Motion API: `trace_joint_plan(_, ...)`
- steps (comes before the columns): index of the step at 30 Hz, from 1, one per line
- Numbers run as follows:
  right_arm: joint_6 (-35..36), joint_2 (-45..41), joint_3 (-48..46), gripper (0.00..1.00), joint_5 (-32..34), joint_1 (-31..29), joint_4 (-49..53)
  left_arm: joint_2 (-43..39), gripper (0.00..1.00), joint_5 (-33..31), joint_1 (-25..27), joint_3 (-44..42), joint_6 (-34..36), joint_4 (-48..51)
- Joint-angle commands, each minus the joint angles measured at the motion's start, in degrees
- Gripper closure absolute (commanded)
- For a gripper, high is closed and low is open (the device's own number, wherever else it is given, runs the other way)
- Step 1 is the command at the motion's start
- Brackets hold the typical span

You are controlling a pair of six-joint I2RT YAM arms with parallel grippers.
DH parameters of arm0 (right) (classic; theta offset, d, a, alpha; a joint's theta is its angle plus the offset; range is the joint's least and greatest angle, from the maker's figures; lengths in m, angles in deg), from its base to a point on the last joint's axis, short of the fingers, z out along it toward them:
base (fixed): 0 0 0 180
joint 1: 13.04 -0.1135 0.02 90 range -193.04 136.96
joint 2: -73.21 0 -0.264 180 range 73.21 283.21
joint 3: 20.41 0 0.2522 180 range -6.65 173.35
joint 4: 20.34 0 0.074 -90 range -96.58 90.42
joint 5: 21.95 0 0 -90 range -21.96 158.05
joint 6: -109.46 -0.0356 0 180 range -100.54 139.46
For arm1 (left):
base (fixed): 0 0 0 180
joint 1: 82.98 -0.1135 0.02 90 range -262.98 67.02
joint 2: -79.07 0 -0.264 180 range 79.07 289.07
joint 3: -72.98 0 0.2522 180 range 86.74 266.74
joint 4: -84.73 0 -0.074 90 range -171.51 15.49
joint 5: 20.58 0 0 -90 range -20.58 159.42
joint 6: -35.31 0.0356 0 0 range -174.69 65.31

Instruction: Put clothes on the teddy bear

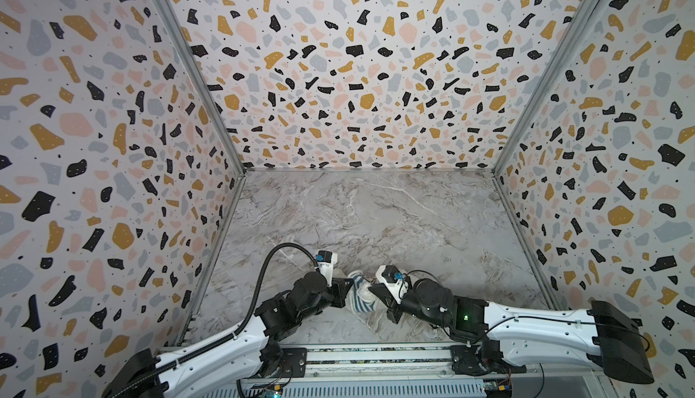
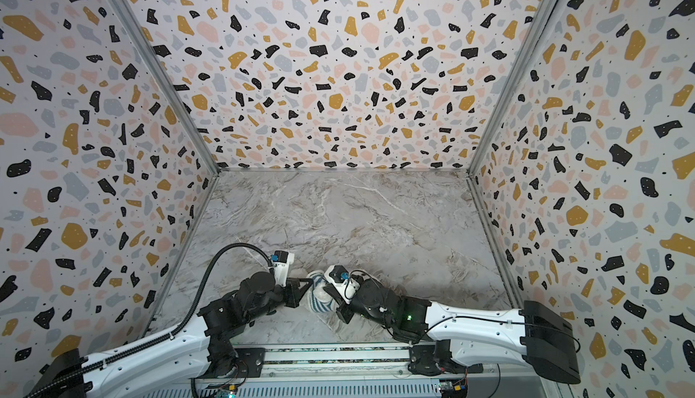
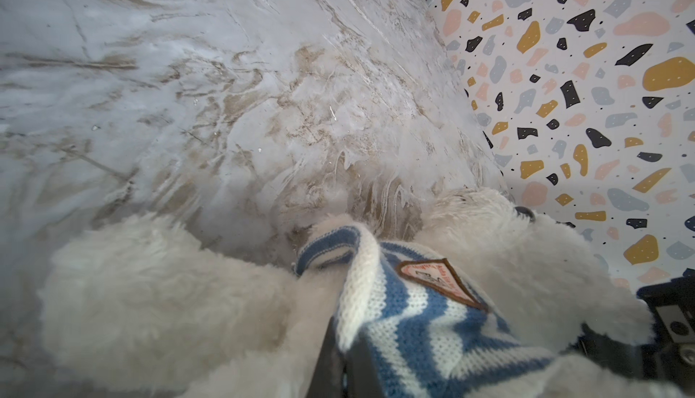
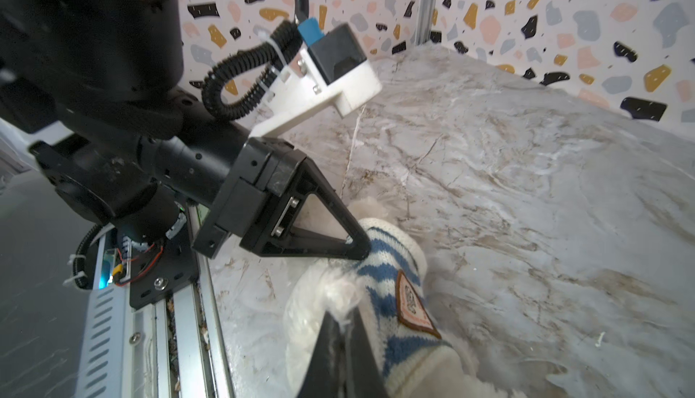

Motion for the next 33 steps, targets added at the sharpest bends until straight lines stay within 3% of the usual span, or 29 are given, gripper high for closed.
trace_joint_plan(1,-0.5,-5.5,-1.4,1.00,2.9,0.1,-4.5,-0.7,1.00,-3.4,-0.7,-1.3,-0.1,2.7)
trace_joint_plan(8,-3.8,-9.0,-2.8,1.00,1.5,3.5,-5.3,-1.2,1.00,-2.2,-0.8,-0.9,0.6,2.7)
trace_joint_plan(16,-6.2,-2.3,2.9,1.00,1.1,6.8,-4.2,1.6,1.00,2.5,-0.8,1.4,2.6,1.2)
trace_joint_plan(25,-8.7,1.0,5.4,0.99,-1.5,10.5,-4.8,-0.1,1.00,2.0,-0.7,1.2,3.7,3.4)
trace_joint_plan(29,-8.9,0.9,4.4,0.89,-2.7,10.7,-3.8,-1.0,1.00,1.8,-0.7,0.2,2.9,2.4)
trace_joint_plan(33,-8.7,-2.2,0.4,0.74,-8.1,10.6,-3.1,-0.4,1.00,3.3,-0.7,-3.1,0.5,-3.9)
